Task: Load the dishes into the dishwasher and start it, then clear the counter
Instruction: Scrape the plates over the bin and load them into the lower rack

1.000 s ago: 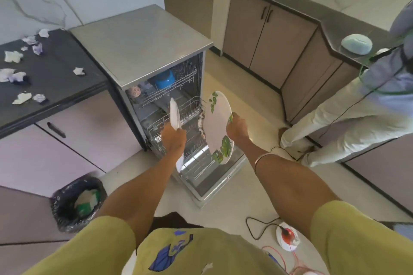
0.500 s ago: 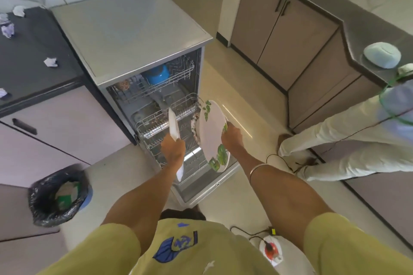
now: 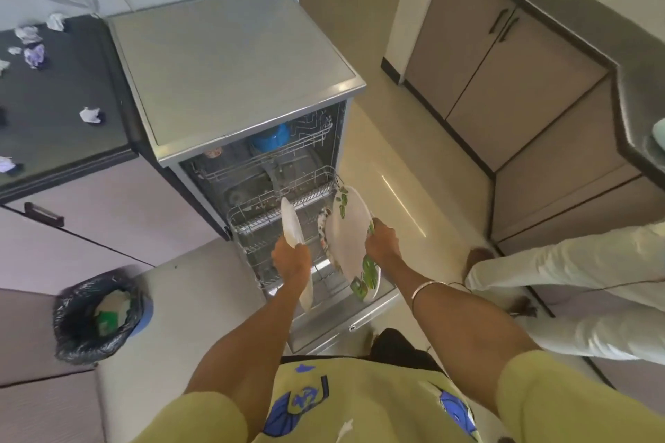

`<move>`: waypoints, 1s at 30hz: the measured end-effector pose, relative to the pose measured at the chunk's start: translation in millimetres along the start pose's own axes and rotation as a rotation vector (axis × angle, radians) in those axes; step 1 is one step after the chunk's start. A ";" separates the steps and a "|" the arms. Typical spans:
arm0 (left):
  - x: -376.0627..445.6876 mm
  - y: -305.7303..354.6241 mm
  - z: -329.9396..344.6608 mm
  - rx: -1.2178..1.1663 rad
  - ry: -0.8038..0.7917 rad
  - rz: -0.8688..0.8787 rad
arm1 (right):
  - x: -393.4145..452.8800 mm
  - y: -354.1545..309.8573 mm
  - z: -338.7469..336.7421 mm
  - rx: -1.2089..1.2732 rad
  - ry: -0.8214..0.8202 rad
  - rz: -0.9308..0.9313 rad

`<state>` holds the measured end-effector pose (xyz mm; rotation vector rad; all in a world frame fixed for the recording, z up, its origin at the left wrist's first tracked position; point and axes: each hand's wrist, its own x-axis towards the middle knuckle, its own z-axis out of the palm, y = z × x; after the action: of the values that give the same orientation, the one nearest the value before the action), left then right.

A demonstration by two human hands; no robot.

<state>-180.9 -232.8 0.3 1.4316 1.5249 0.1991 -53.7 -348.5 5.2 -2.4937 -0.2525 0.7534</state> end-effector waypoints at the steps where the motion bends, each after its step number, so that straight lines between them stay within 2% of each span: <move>1: 1.8 4.6 5.1 -0.012 0.018 -0.020 | 8.1 -3.0 0.7 -0.026 -0.027 -0.008; 6: 9.5 15.5 31.1 -0.130 0.076 -0.098 | 92.3 17.0 37.9 -0.213 -0.114 -0.187; 9: 16.1 11.9 53.2 -0.176 0.095 -0.146 | 90.3 -4.9 15.3 -0.240 -0.139 -0.319; 11: 19.2 10.8 72.0 -0.181 0.140 -0.204 | 102.4 -9.0 4.2 -0.282 -0.218 -0.368; 16: 22.2 11.9 120.4 -0.285 0.217 -0.297 | 148.3 6.0 3.4 -0.205 -0.312 -0.345; 21: 38.6 4.7 147.5 -0.288 0.312 -0.330 | 179.0 38.0 34.7 -0.058 -0.319 -0.272; 26: 70.6 -17.4 173.4 -0.254 0.342 -0.336 | 193.8 57.4 57.0 -0.147 -0.335 -0.209; 30: 103.0 -41.6 193.6 -0.216 0.355 -0.302 | 206.3 63.7 91.0 -0.118 -0.349 -0.257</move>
<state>-48.5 -253.3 -178.3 1.0163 1.9221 0.4366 67.9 -298.7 -188.8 -2.3591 -0.7449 1.0853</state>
